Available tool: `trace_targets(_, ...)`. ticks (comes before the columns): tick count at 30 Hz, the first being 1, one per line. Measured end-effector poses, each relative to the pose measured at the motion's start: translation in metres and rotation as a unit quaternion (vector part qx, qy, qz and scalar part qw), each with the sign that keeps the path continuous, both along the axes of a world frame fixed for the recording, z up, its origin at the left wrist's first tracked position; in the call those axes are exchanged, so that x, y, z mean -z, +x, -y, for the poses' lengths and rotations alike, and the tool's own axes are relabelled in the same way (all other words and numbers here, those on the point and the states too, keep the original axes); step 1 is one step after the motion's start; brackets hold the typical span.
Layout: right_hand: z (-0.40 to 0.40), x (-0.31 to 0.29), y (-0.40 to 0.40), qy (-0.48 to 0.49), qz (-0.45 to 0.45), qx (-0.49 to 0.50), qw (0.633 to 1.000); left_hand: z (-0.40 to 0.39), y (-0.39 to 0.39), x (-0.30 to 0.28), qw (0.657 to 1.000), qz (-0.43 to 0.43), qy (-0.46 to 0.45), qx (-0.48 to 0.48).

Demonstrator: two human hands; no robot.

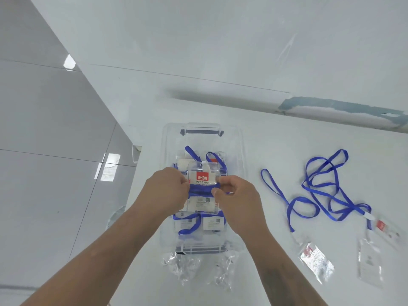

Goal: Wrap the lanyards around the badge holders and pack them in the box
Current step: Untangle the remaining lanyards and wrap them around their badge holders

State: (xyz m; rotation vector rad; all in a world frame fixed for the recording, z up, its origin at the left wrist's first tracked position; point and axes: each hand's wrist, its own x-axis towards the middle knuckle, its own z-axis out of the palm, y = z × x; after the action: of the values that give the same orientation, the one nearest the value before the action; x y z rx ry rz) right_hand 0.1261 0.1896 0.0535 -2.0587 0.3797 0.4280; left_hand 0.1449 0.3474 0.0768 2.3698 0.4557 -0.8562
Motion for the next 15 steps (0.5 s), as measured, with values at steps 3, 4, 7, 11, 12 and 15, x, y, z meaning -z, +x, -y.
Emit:
trace_targets(3,-0.007,0.004,0.001,0.016,-0.012,0.030,0.999,0.007,0.001,0.001,0.987,-0.028,-0.116,-0.110)
trace_targets(4,-0.009,0.007,0.002,0.022,-0.016,0.037,0.999,0.012,-0.002,-0.002,0.975,-0.045,-0.151,-0.156)
trace_targets(7,-0.015,0.014,0.005,0.039,-0.035,0.051,0.997,0.026,-0.011,0.000,0.915,-0.034,-0.231,-0.329)
trace_targets(11,-0.022,0.032,0.008,0.043,-0.092,0.063,0.993,0.041,-0.020,0.015,0.844,-0.060,-0.267,-0.462)
trace_targets(12,-0.023,0.037,0.007,0.033,-0.106,0.055,0.992,0.043,-0.022,0.020,0.840,-0.075,-0.261,-0.470)
trace_targets(15,-0.025,0.050,0.004,-0.019,-0.131,0.008,0.991,0.044,-0.025,0.032,0.835,-0.103,-0.238,-0.485)
